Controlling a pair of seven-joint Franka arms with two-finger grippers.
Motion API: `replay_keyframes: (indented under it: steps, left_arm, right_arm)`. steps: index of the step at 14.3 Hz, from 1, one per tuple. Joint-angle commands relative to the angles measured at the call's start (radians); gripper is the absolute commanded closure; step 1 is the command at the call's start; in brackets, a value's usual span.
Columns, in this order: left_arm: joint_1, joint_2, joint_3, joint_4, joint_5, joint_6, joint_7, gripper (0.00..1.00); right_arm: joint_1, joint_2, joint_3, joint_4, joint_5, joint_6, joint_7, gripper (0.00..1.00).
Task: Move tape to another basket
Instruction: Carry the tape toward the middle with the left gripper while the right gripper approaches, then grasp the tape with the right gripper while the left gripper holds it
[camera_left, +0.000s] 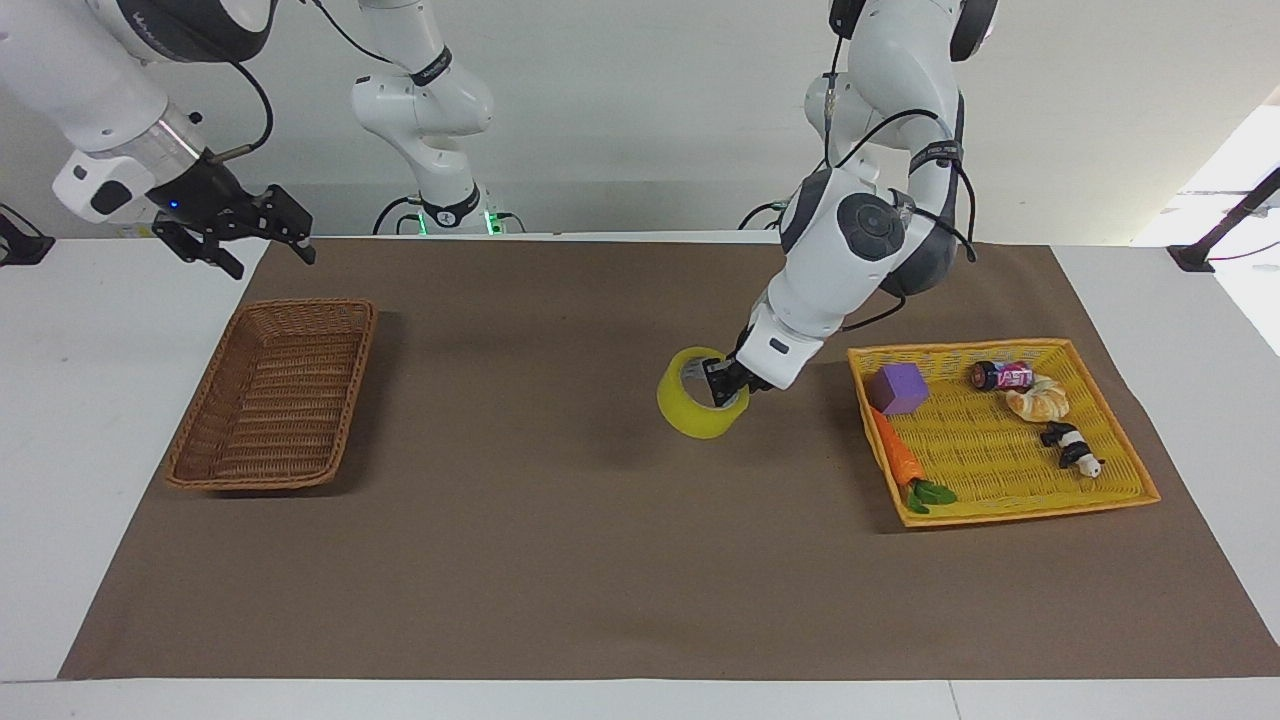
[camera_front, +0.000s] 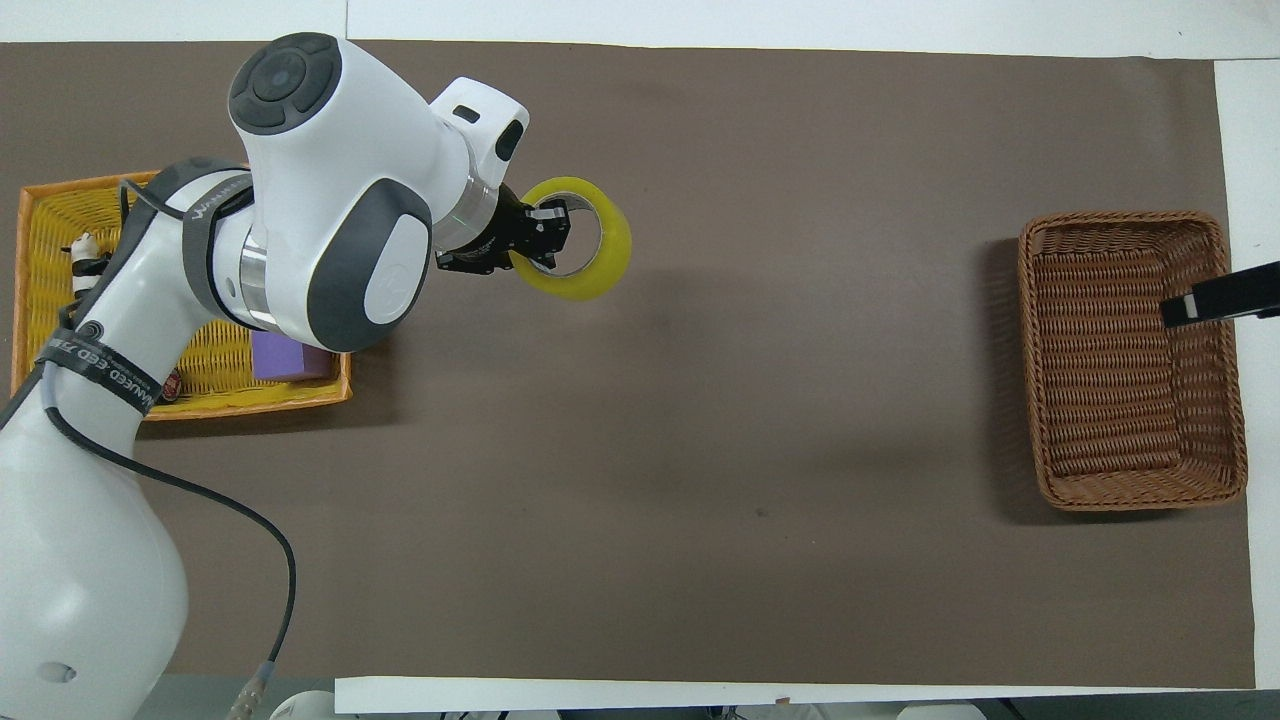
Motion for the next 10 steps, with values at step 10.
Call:
replay_keyframes:
  steps: [10]
  left_arm:
    - [-0.031, -0.029, 0.021, -0.018, -0.014, 0.004, -0.015, 1.0]
  right_arm:
    - [0.166, 0.258, 0.004, -0.126, 0.957, 0.276, -0.122, 0.01]
